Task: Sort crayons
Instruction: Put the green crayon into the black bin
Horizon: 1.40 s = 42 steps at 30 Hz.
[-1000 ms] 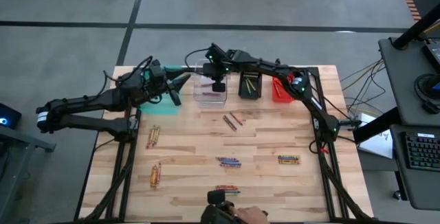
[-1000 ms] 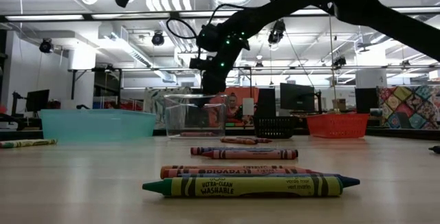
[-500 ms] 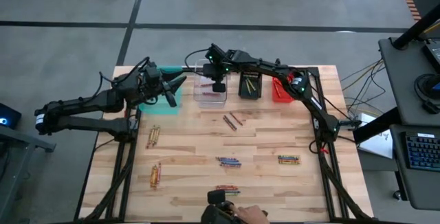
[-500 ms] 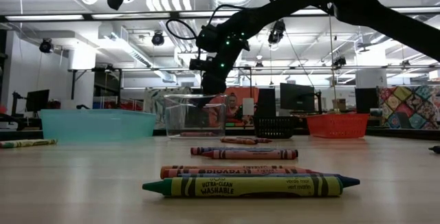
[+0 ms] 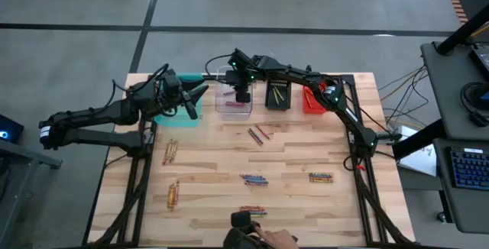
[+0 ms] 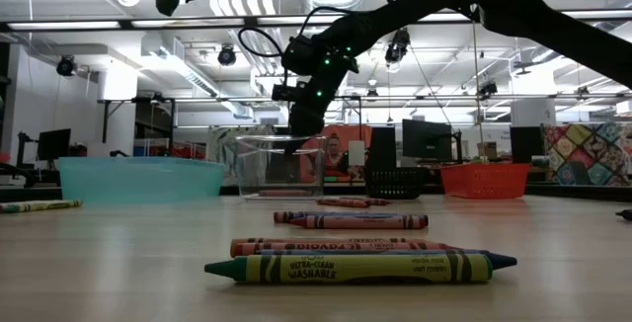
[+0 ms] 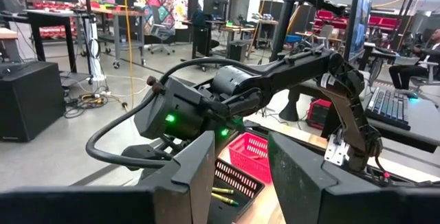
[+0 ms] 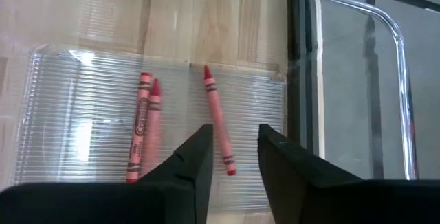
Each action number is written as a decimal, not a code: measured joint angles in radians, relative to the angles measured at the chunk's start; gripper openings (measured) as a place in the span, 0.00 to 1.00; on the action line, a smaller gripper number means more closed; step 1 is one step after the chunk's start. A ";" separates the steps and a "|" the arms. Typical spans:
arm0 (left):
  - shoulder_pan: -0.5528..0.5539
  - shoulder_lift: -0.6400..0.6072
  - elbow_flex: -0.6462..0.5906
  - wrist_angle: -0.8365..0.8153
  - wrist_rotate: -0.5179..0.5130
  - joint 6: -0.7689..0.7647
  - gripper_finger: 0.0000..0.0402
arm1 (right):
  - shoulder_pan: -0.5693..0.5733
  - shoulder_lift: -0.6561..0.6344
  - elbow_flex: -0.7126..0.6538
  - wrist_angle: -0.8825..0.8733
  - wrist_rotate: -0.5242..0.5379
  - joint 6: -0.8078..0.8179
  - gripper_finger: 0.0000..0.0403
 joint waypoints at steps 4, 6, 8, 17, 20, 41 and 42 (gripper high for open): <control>0.000 0.000 0.000 -0.015 0.000 0.001 0.29 | 0.000 -0.004 0.000 -0.002 0.001 -0.004 0.27; 0.000 0.000 0.000 -0.028 0.000 0.001 0.29 | 0.000 -0.015 -0.001 -0.006 0.001 0.002 0.27; 0.000 0.000 0.000 -0.049 0.000 -0.007 0.29 | 0.000 -0.034 -0.001 -0.017 0.001 0.011 0.27; -0.001 0.000 0.000 -0.242 0.004 -0.118 0.29 | 0.014 -0.170 -0.001 -0.124 -0.001 0.081 0.27; -0.002 0.000 0.000 -0.302 0.033 -0.178 0.29 | 0.016 -0.224 -0.001 -0.185 -0.002 0.107 0.27; -0.169 0.166 0.001 -0.619 0.201 -0.731 0.29 | 0.060 -0.462 -0.005 -0.513 -0.140 0.204 0.27; -0.184 0.177 0.001 -0.650 0.201 -0.763 0.29 | 0.066 -0.464 -0.005 -0.513 -0.140 0.202 0.27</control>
